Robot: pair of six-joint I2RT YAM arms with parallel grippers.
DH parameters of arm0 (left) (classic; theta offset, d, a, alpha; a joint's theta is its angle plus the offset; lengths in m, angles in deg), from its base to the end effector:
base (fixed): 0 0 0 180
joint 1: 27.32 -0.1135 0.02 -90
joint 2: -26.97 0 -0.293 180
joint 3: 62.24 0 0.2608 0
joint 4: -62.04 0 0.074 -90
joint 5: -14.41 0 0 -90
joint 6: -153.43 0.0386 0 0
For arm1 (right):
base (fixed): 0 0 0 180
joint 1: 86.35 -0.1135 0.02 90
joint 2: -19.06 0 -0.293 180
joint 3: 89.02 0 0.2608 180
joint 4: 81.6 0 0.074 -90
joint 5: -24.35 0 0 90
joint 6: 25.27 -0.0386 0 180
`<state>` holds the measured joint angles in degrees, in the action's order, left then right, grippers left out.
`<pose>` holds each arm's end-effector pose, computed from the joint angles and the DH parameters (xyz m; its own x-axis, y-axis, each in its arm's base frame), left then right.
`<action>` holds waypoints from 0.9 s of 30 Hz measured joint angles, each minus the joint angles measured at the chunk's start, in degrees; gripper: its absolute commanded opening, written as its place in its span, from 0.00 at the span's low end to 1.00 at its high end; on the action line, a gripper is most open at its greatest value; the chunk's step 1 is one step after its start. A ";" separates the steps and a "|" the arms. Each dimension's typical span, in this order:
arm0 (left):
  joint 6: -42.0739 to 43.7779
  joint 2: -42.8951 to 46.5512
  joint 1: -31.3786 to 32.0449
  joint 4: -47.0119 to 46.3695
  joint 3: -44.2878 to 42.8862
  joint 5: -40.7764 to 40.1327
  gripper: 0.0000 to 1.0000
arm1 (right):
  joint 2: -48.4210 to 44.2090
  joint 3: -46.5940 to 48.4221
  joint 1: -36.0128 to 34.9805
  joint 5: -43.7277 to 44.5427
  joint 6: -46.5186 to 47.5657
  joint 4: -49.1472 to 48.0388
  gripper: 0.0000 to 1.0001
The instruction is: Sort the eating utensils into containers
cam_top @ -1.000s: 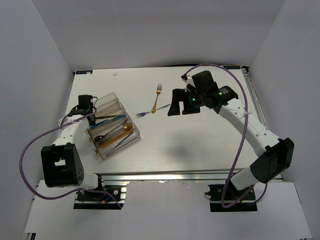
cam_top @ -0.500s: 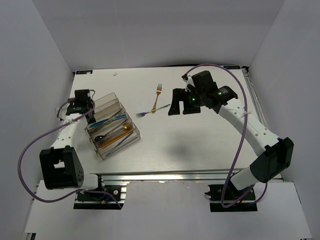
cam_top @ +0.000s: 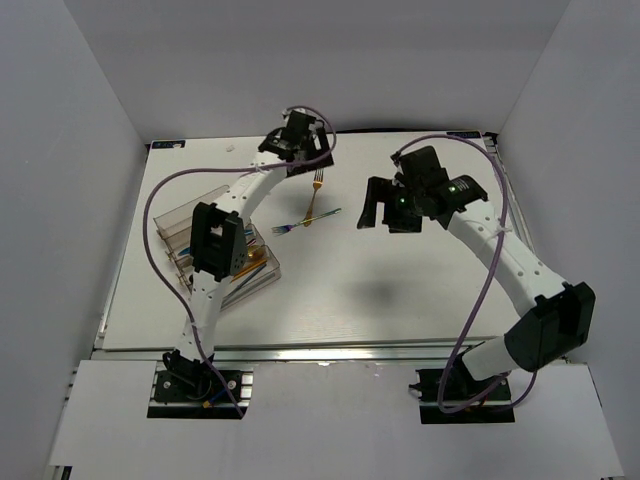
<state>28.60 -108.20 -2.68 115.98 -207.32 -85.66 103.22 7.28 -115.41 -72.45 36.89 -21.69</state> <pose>0.5166 -0.2295 0.2871 -0.6878 -0.3032 -0.6596 -0.1177 0.9431 -0.3109 0.2781 0.1597 0.3767 -0.8300 0.0693 -0.5534 -0.1857 0.9013 0.3914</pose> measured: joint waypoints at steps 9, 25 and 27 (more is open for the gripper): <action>13.14 -2.60 2.01 -5.57 4.57 2.19 0.98 | -12.33 -11.93 0.13 0.02 -0.09 2.54 0.89; 20.41 -7.89 3.96 -6.88 9.40 -2.71 0.66 | -19.19 -13.38 0.13 0.85 -3.43 5.86 0.89; 20.13 -7.89 3.69 -7.43 9.60 -2.34 0.59 | -19.19 -13.31 0.13 0.92 -3.63 6.14 0.89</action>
<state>48.73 -116.09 1.02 108.55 -197.73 -88.00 84.03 -6.03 -115.28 -71.54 33.26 -15.55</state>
